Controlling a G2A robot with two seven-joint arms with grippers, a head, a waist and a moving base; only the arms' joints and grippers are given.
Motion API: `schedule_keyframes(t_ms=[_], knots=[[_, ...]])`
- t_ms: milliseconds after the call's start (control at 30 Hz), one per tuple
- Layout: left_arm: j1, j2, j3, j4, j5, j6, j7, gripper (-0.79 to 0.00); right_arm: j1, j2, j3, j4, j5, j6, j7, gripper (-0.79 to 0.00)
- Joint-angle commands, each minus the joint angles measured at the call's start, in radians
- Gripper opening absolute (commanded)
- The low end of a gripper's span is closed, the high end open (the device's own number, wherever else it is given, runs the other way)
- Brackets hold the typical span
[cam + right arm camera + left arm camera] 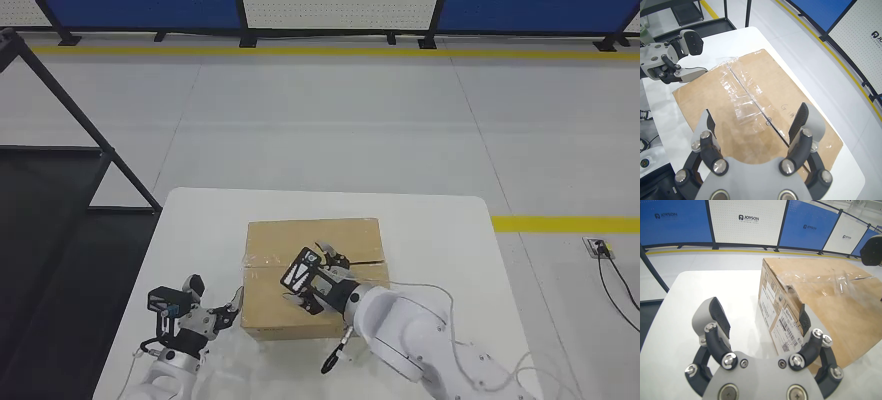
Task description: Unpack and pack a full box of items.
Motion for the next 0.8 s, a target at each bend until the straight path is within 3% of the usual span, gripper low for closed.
schedule_keyframes(t_ms=[0, 233, 467, 633, 767], knots=[[0.000, 0.001, 0.002, 0.000, 0.002, 0.000, 0.000, 0.000, -0.018, 0.000, 0.000, -0.001, -0.052, 0.010, -0.036, 0.000], [-0.001, 0.003, 0.008, -0.003, 0.002, 0.004, -0.001, 0.000, -0.083, -0.007, -0.097, -0.097, -0.507, 0.136, -0.010, 0.000], [0.000, 0.005, 0.013, -0.005, 0.007, 0.013, 0.001, 0.000, -0.124, -0.044, -0.216, -0.132, -0.912, 0.203, 0.153, 0.000], [0.002, 0.006, 0.017, -0.004, 0.007, 0.021, 0.003, 0.000, -0.111, -0.088, -0.271, -0.122, -1.048, 0.140, 0.303, 0.000], [0.005, 0.007, 0.023, -0.004, 0.006, 0.024, 0.008, 0.000, -0.111, -0.088, -0.271, -0.122, -1.048, 0.140, 0.303, 0.000]])
